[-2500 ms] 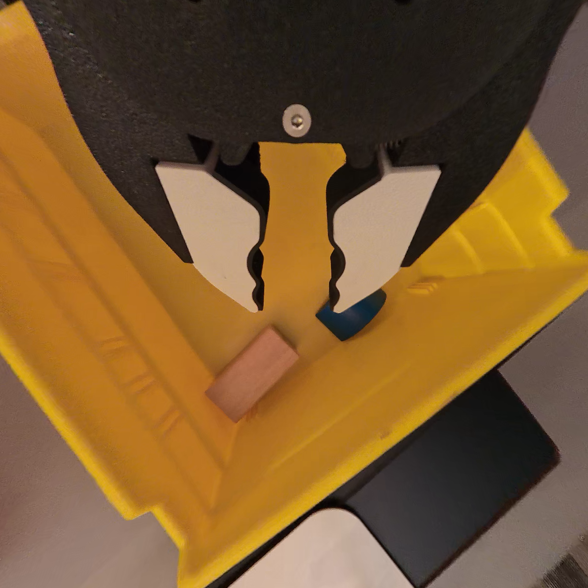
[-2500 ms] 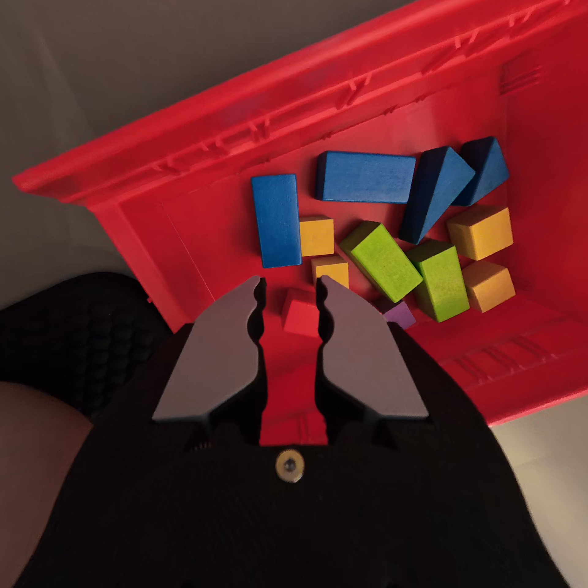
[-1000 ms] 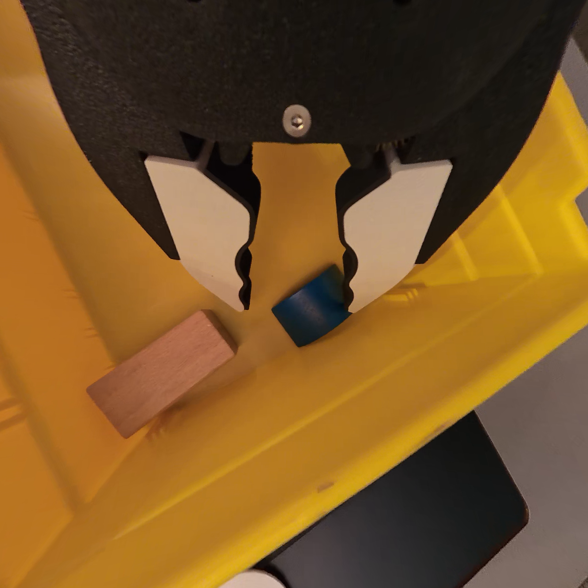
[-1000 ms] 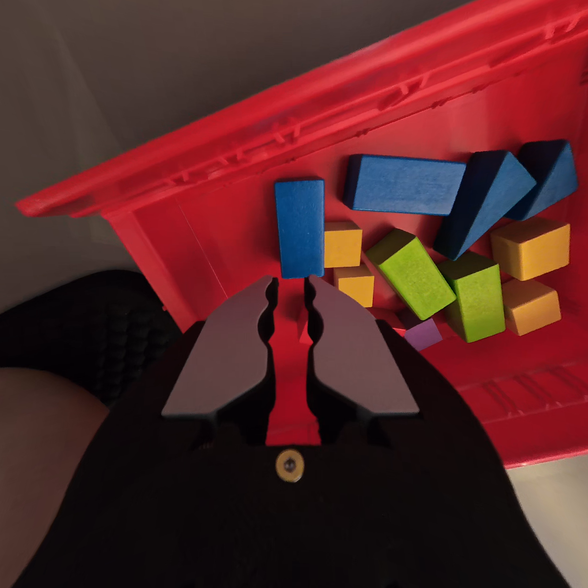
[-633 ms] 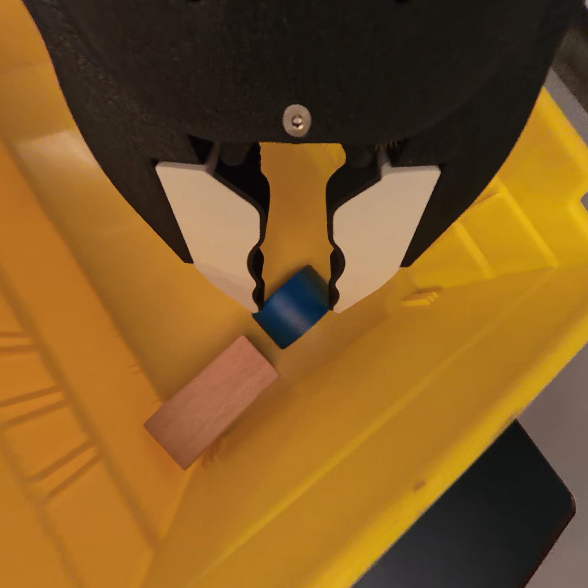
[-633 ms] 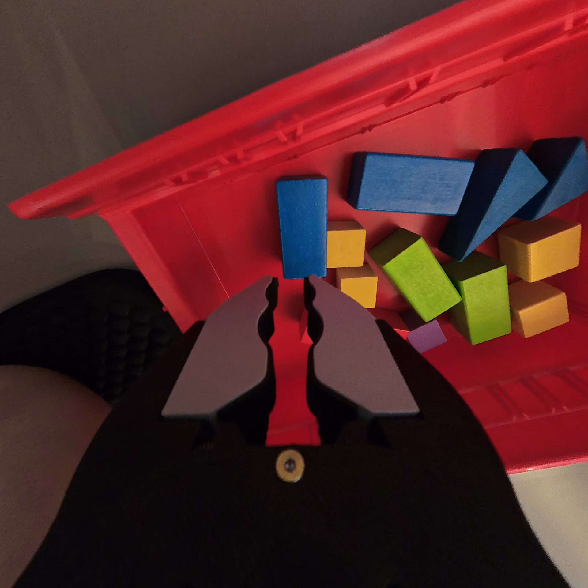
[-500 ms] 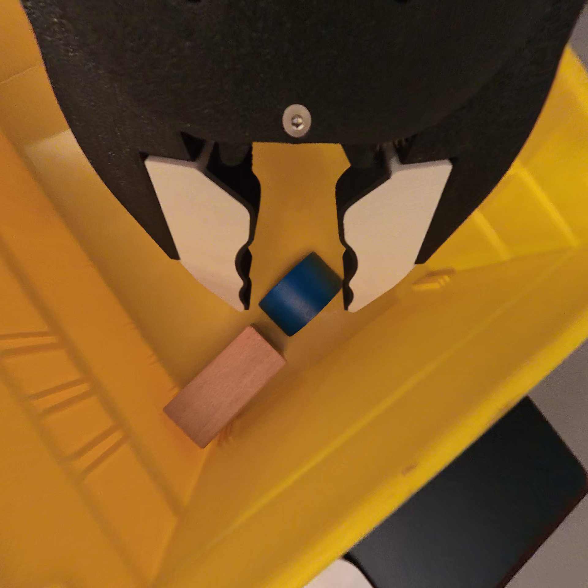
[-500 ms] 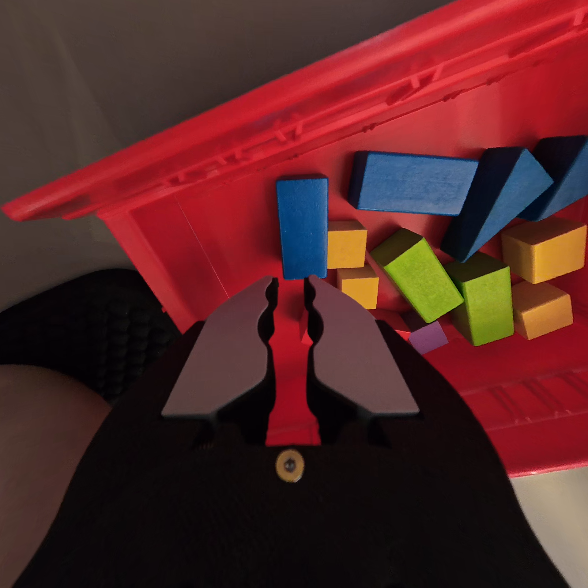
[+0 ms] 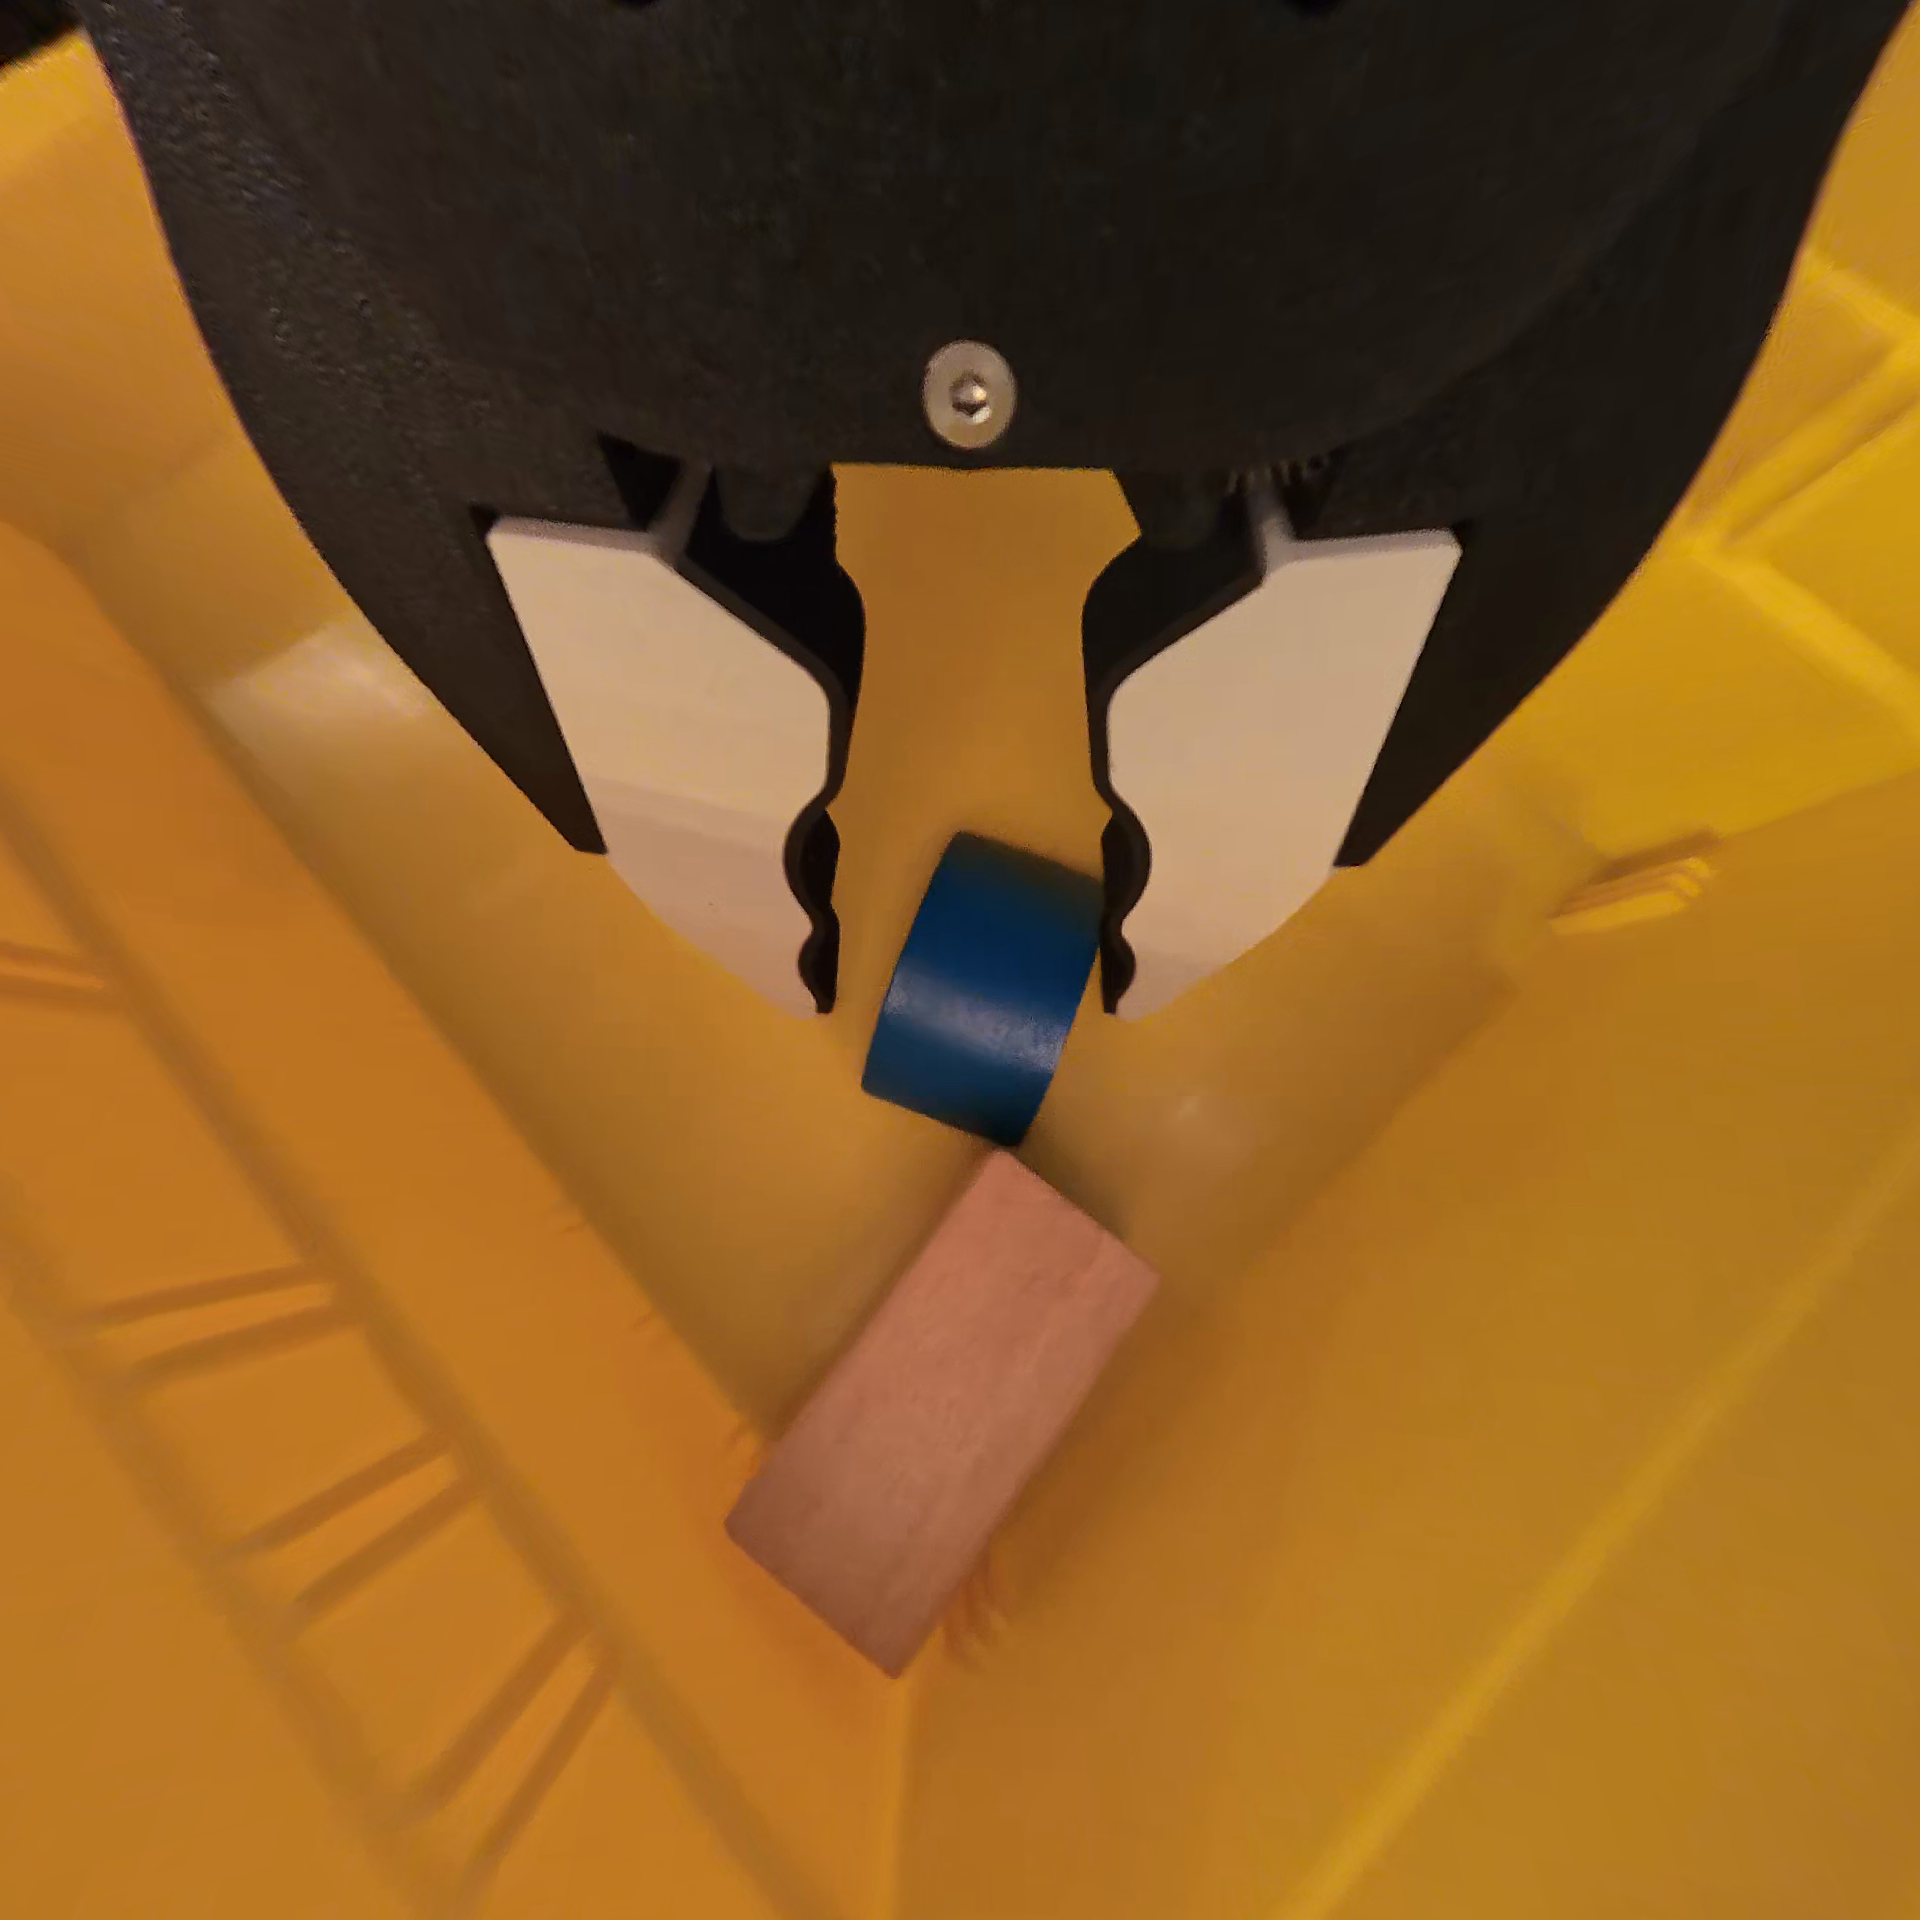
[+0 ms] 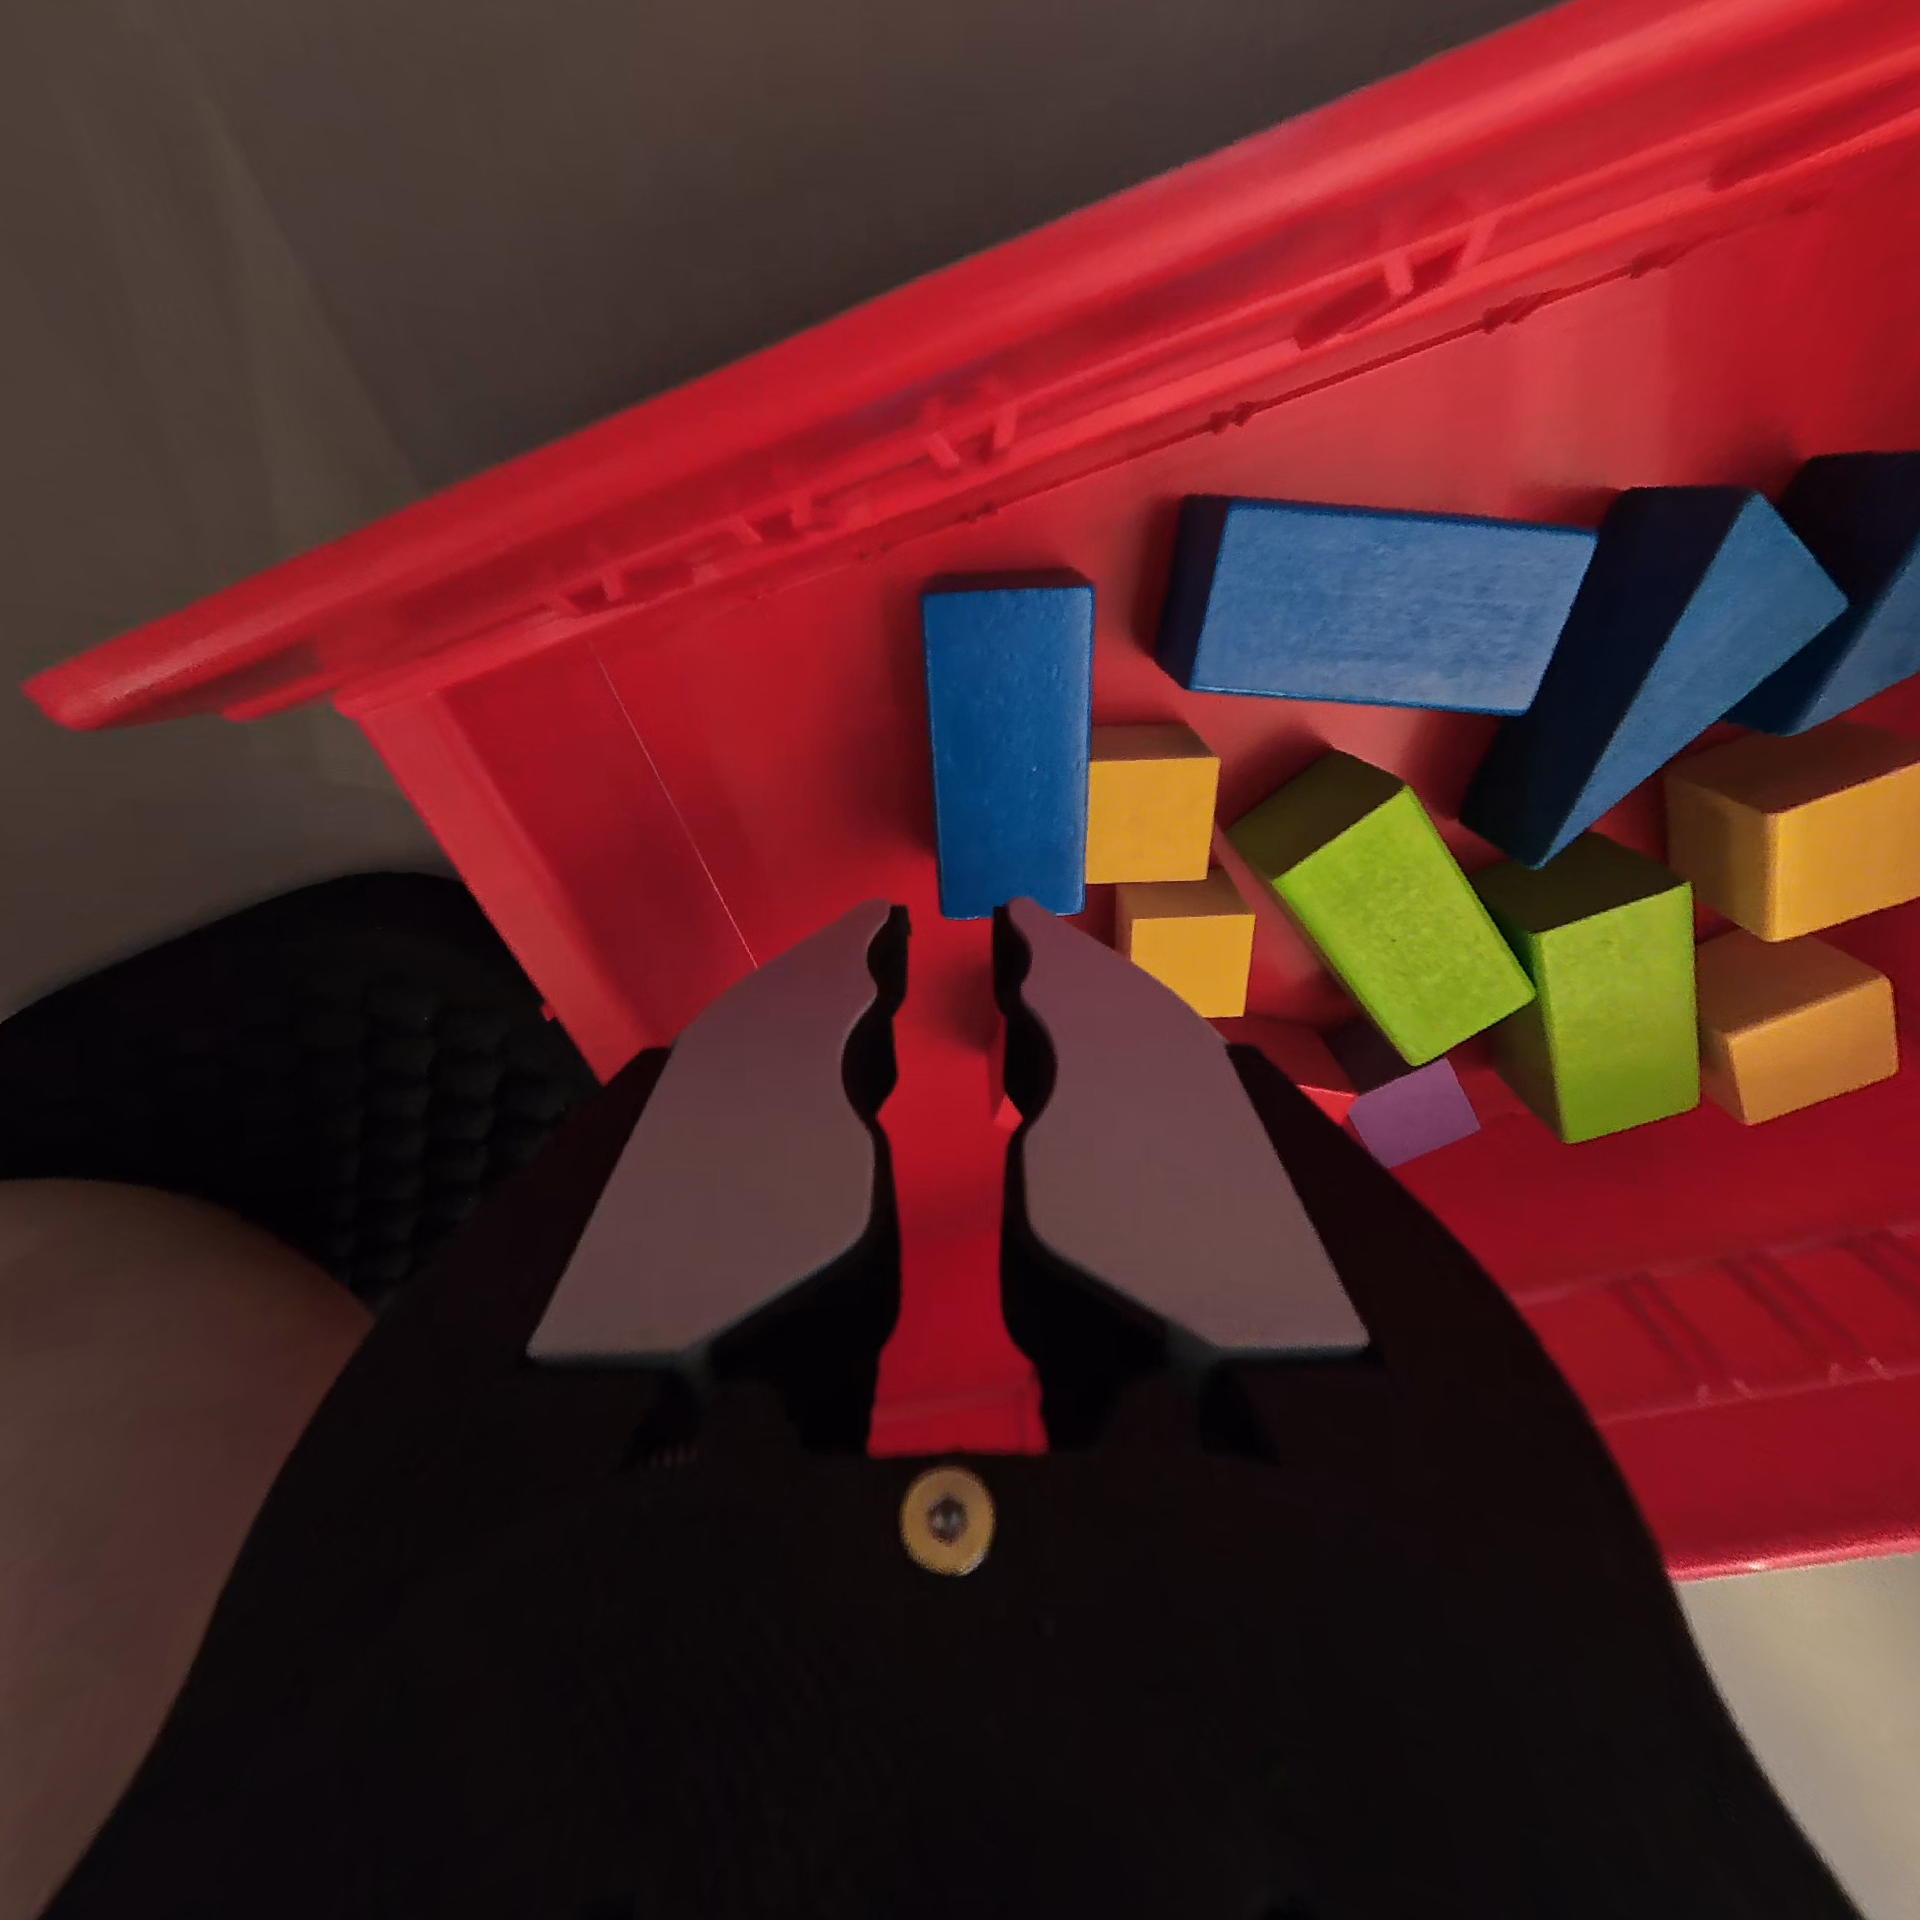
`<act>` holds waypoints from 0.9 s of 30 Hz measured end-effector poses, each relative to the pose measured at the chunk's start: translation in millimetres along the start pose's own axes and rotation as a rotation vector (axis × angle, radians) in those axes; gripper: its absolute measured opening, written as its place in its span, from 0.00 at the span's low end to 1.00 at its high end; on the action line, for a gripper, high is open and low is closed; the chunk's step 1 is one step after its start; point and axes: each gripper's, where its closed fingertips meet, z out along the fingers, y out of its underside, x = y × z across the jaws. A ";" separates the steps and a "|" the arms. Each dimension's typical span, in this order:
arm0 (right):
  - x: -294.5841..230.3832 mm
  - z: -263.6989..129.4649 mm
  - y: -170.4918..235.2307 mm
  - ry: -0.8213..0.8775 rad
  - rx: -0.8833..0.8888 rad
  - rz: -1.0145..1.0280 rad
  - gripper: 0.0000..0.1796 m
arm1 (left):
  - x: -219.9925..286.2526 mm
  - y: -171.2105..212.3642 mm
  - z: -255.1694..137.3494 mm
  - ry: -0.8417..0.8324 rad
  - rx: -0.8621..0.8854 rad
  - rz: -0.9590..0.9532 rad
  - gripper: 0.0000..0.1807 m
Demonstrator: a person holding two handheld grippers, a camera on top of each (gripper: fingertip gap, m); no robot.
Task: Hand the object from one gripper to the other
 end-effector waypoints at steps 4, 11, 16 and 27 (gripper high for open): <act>0.0 0.4 0.3 -0.002 -0.003 -0.001 0.09 | 4.8 6.8 -1.8 0.031 -0.031 0.009 0.26; -1.5 2.4 1.2 -0.012 -0.017 0.000 0.09 | 5.1 5.1 -1.7 0.035 -0.019 0.024 0.18; -2.3 3.4 1.4 -0.018 -0.023 0.001 0.09 | 1.3 8.7 -4.0 0.007 -0.036 0.044 0.18; 0.1 0.3 -0.7 0.003 -0.008 -0.002 0.09 | -5.8 12.0 -15.8 -0.068 -0.067 0.061 0.18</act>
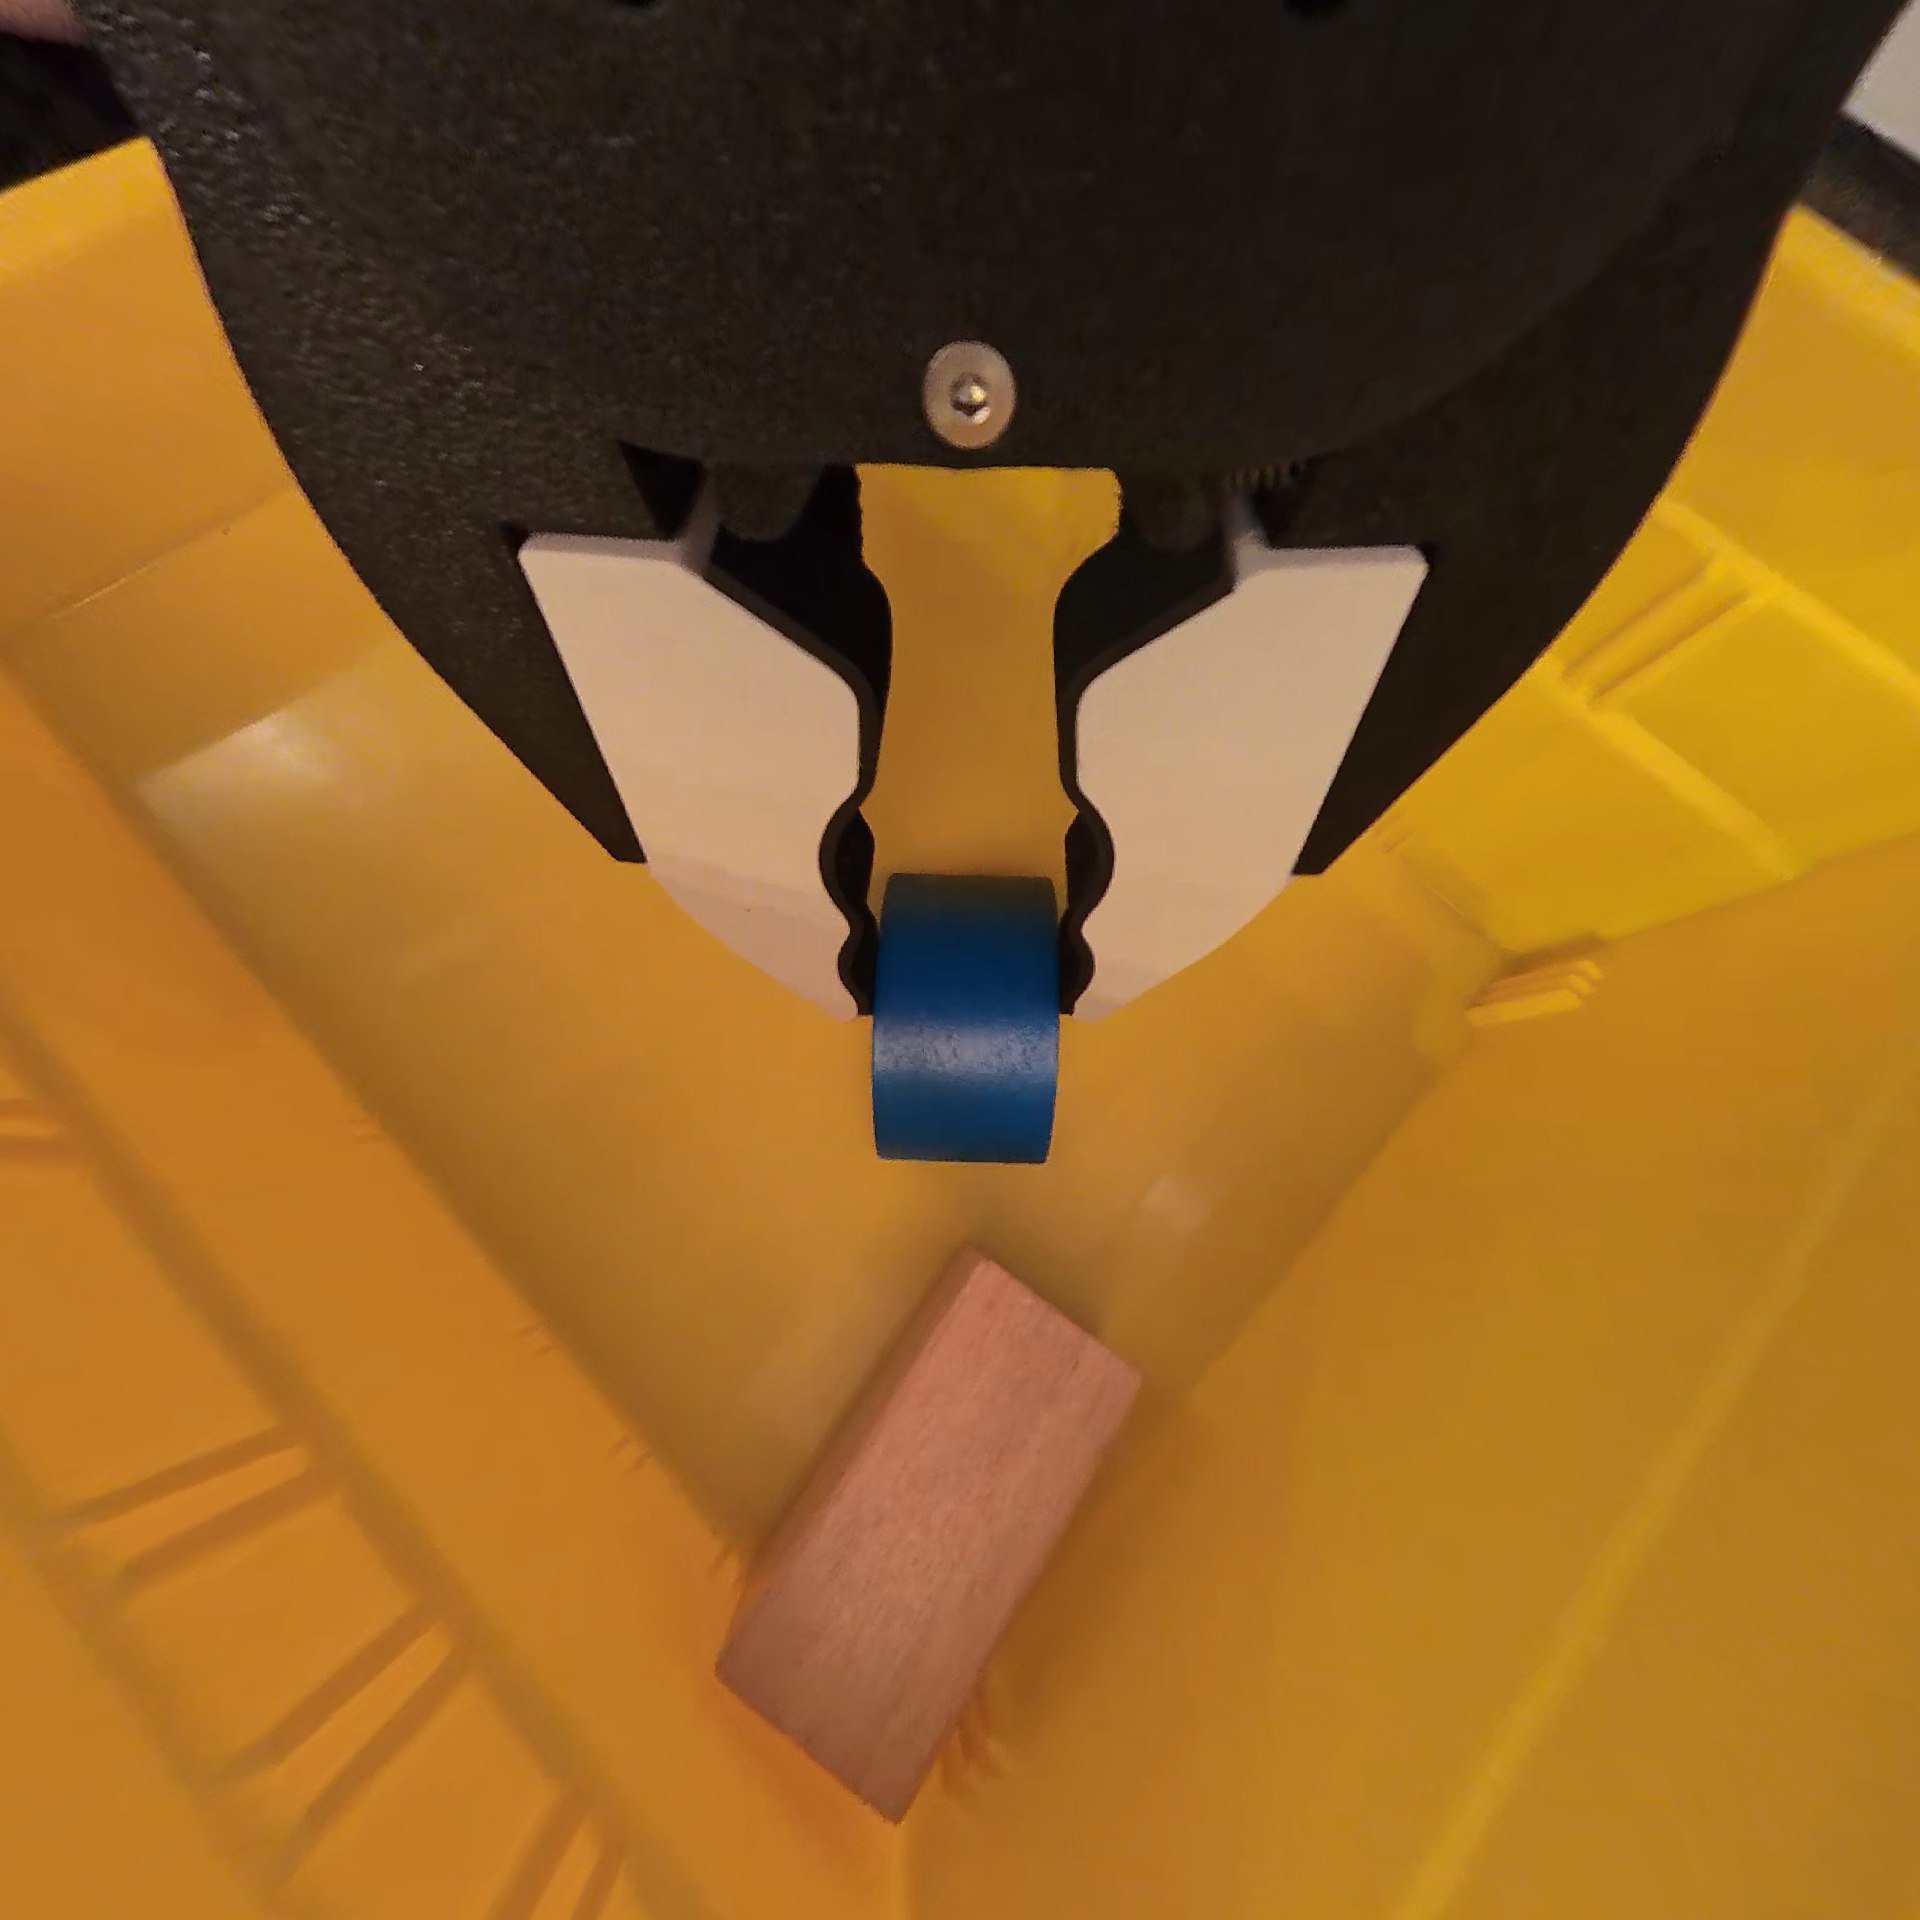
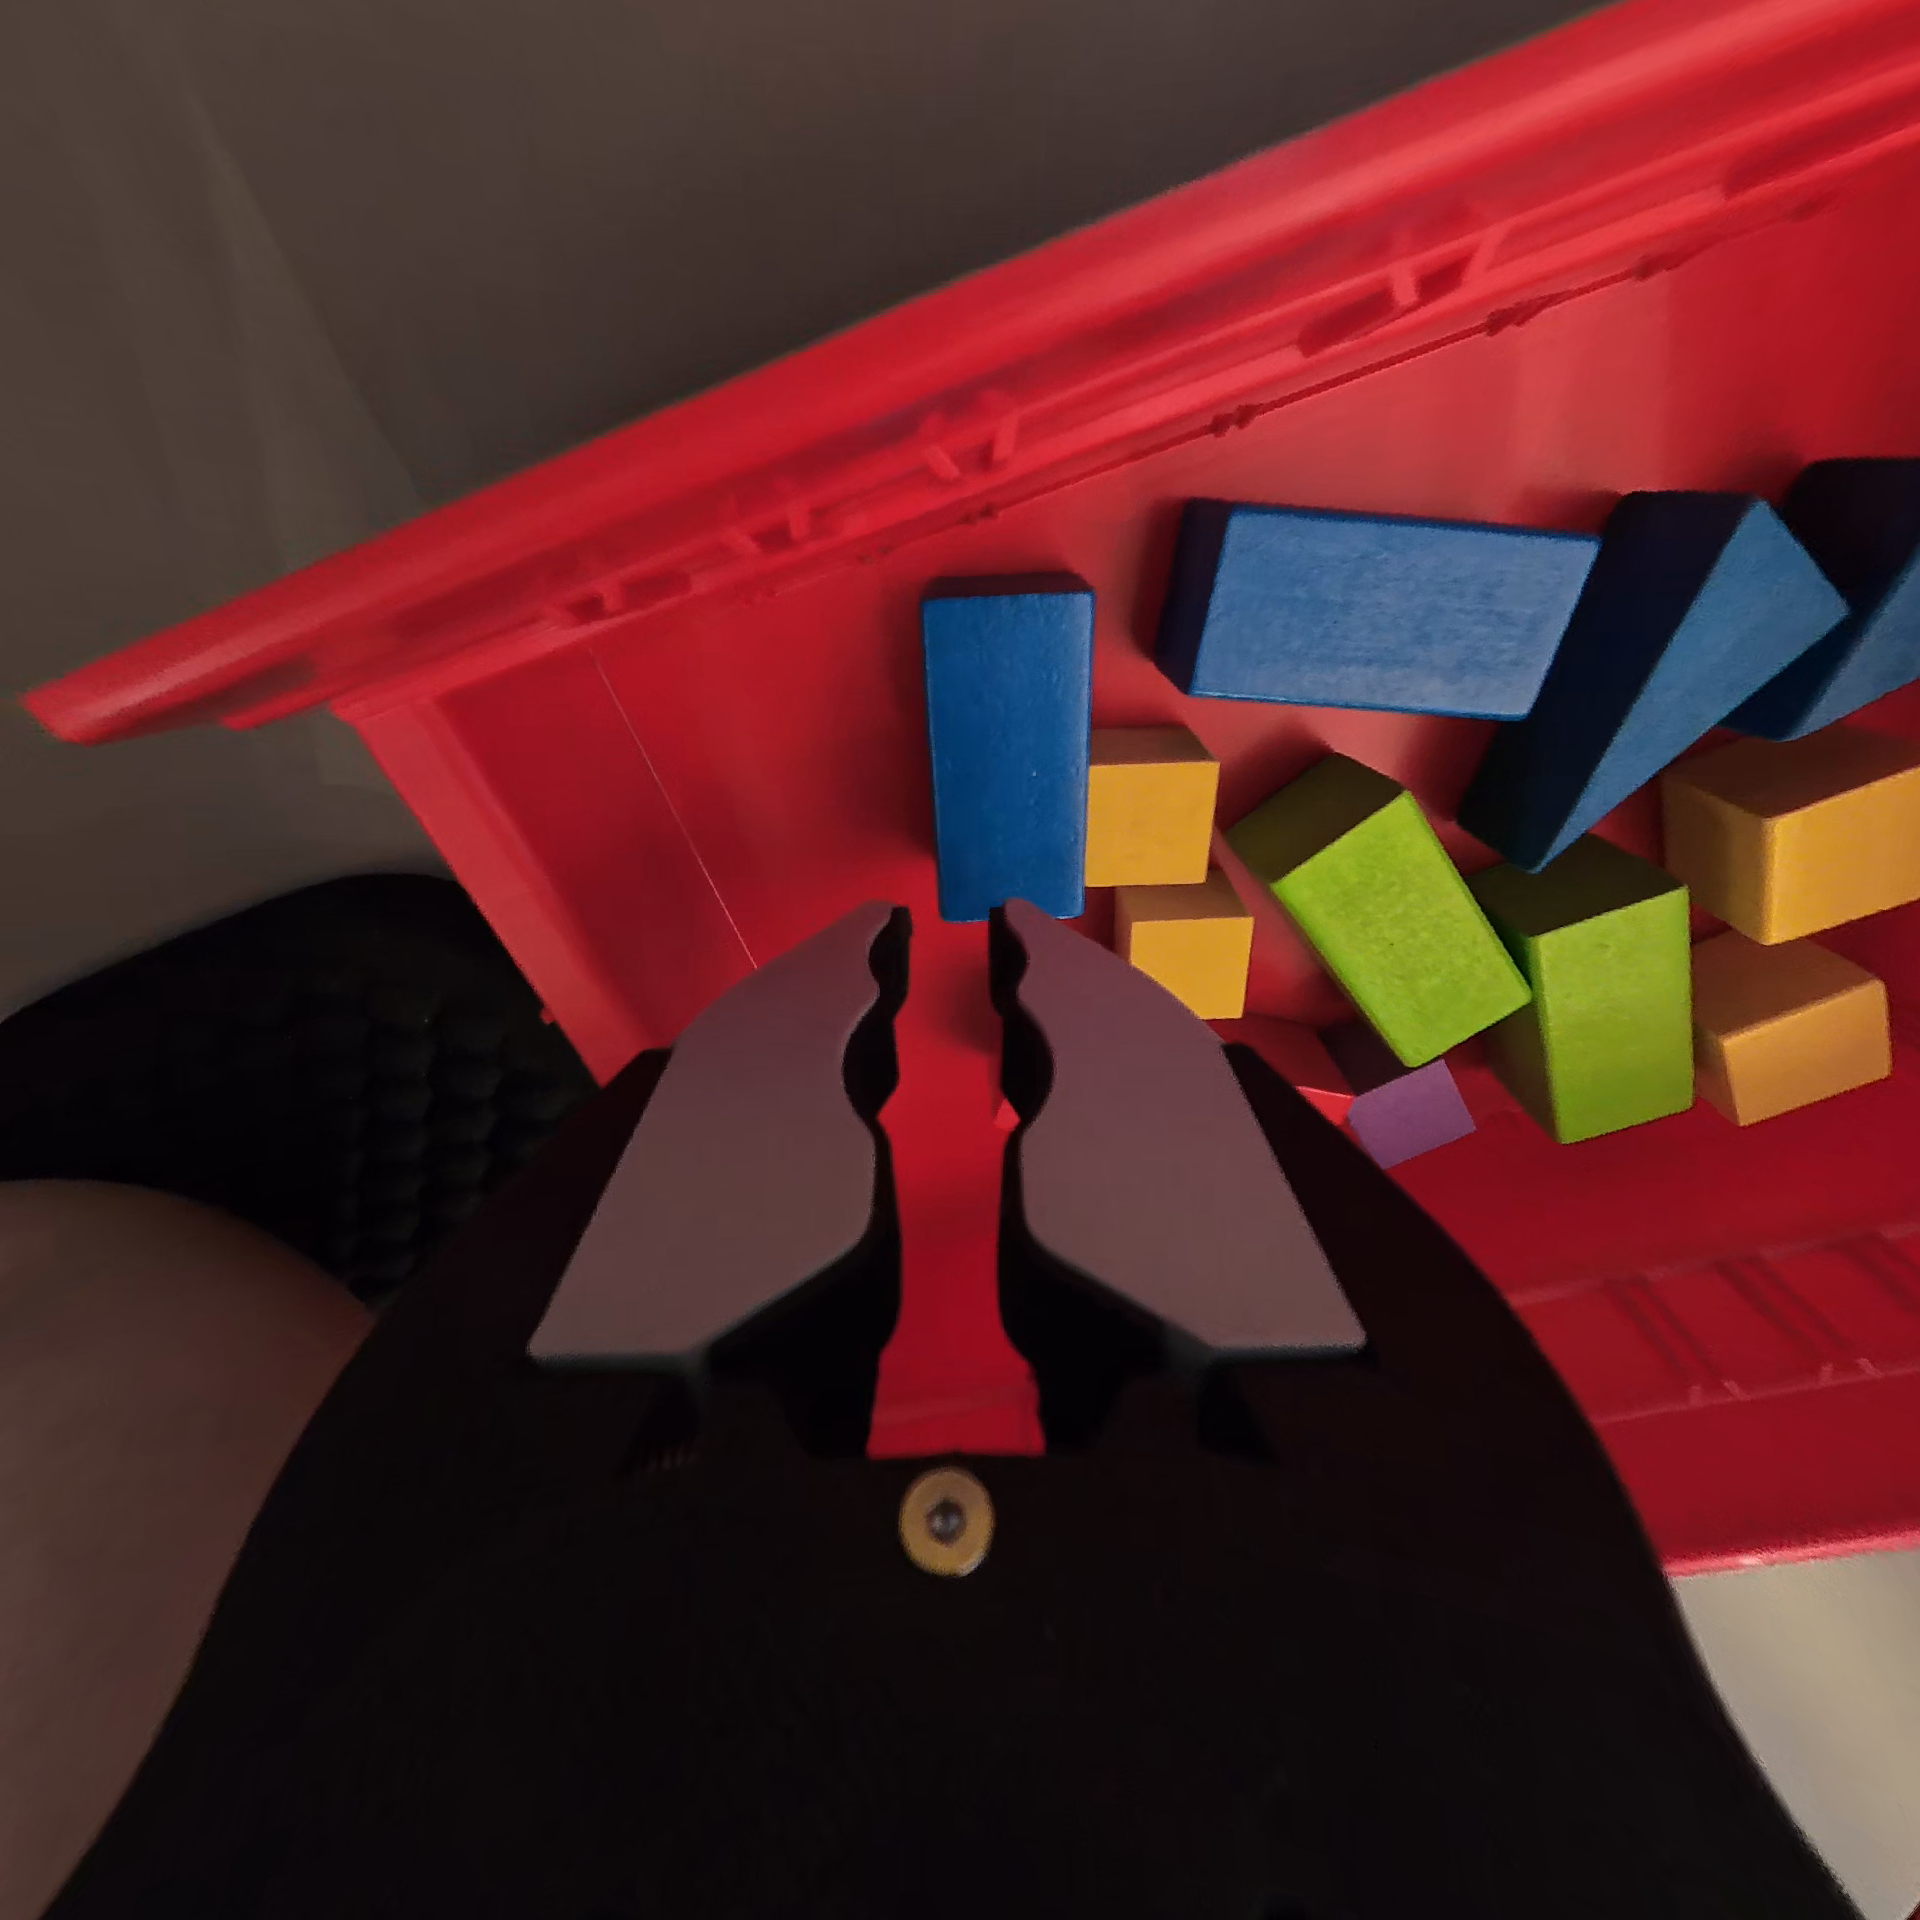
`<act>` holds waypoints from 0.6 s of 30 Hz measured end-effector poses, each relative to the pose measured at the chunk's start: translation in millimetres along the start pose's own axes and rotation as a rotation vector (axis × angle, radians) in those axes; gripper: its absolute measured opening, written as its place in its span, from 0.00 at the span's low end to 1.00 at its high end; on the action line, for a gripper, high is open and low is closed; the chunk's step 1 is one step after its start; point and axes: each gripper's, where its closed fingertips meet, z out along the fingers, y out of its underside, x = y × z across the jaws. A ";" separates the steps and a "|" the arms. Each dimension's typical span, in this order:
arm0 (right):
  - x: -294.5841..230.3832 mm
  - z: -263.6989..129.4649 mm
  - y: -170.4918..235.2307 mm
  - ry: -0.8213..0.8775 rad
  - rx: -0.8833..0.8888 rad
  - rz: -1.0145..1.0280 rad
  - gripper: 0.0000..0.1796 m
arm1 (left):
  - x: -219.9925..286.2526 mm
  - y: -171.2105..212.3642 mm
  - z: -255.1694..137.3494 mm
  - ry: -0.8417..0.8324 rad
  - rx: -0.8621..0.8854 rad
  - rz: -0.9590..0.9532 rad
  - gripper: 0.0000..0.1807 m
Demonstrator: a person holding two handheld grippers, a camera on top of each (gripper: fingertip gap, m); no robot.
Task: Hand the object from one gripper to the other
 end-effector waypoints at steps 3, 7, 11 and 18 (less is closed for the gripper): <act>0.8 -6.2 -4.7 0.023 0.031 -0.015 0.08 | 0.5 -7.1 -15.7 -0.024 0.041 0.013 0.18; -4.8 -25.2 -21.6 0.058 0.154 -0.092 0.08 | 13.6 -34.1 -62.9 0.001 0.235 0.032 0.18; 5.6 -57.7 -48.6 0.218 0.328 -0.161 0.08 | 51.7 -65.3 -123.5 0.094 0.476 0.106 0.18; -8.2 -131.5 -139.8 0.365 0.848 -0.264 0.13 | 160.2 -102.0 -194.0 0.377 0.731 0.346 0.18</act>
